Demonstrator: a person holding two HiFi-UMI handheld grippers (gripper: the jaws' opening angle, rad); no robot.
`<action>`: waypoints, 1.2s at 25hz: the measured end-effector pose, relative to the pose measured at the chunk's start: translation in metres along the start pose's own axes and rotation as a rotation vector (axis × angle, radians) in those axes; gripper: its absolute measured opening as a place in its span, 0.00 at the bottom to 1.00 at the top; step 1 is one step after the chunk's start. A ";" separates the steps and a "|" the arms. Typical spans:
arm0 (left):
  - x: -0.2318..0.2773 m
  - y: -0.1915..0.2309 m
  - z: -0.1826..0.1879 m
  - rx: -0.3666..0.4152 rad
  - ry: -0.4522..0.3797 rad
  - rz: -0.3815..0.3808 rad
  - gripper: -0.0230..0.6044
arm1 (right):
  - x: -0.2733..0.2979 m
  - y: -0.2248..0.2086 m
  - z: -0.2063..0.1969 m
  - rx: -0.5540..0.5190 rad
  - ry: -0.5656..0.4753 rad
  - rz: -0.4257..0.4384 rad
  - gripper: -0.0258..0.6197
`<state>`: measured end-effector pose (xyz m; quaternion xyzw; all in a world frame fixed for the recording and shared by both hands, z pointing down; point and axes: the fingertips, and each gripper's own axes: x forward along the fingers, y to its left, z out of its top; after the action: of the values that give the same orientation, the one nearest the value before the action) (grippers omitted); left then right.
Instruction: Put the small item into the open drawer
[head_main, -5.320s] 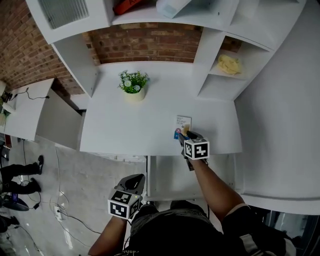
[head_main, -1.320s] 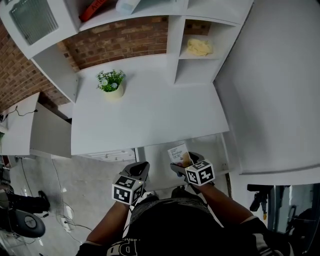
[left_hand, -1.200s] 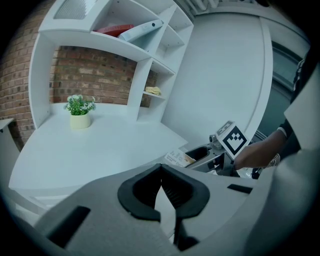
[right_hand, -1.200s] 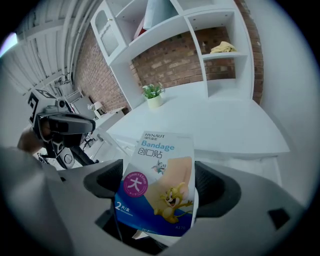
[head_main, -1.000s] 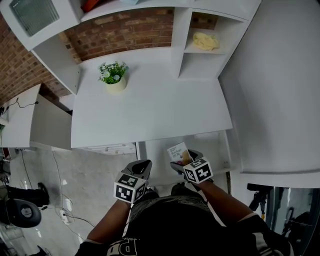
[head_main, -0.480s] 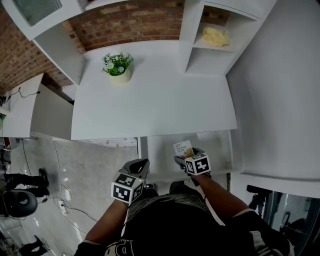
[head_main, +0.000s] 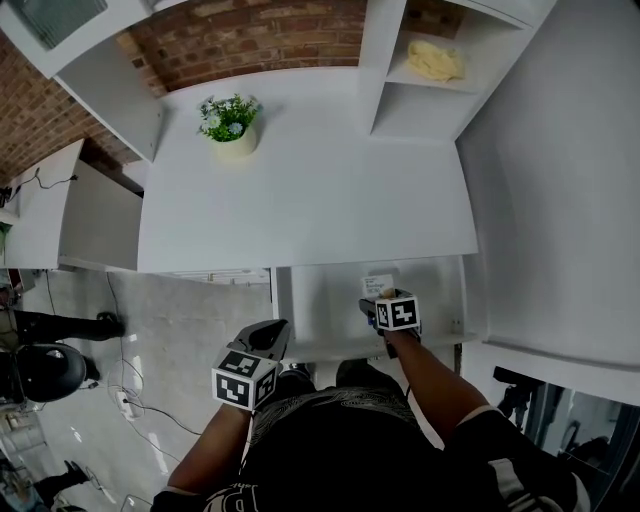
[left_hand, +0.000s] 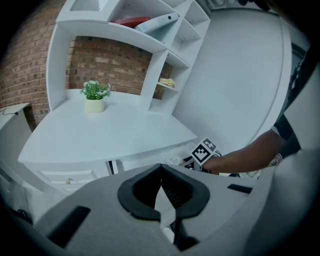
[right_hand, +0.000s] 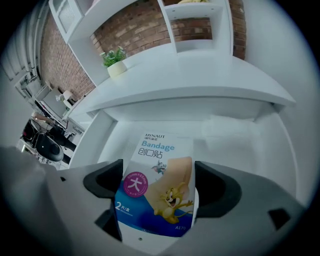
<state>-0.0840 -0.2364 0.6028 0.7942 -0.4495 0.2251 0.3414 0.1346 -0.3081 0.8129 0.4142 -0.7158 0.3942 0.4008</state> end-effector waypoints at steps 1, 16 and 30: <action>0.000 0.000 0.000 -0.001 0.002 0.004 0.06 | 0.004 -0.004 -0.002 0.007 0.006 -0.005 0.71; 0.000 -0.005 -0.007 -0.009 0.021 0.056 0.06 | 0.035 -0.034 -0.026 0.053 0.099 -0.049 0.71; 0.005 -0.027 0.003 -0.036 -0.013 0.072 0.06 | 0.024 -0.033 -0.031 0.020 0.123 -0.002 0.71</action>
<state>-0.0579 -0.2319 0.5951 0.7727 -0.4840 0.2239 0.3442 0.1639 -0.2984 0.8536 0.3940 -0.6853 0.4257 0.4403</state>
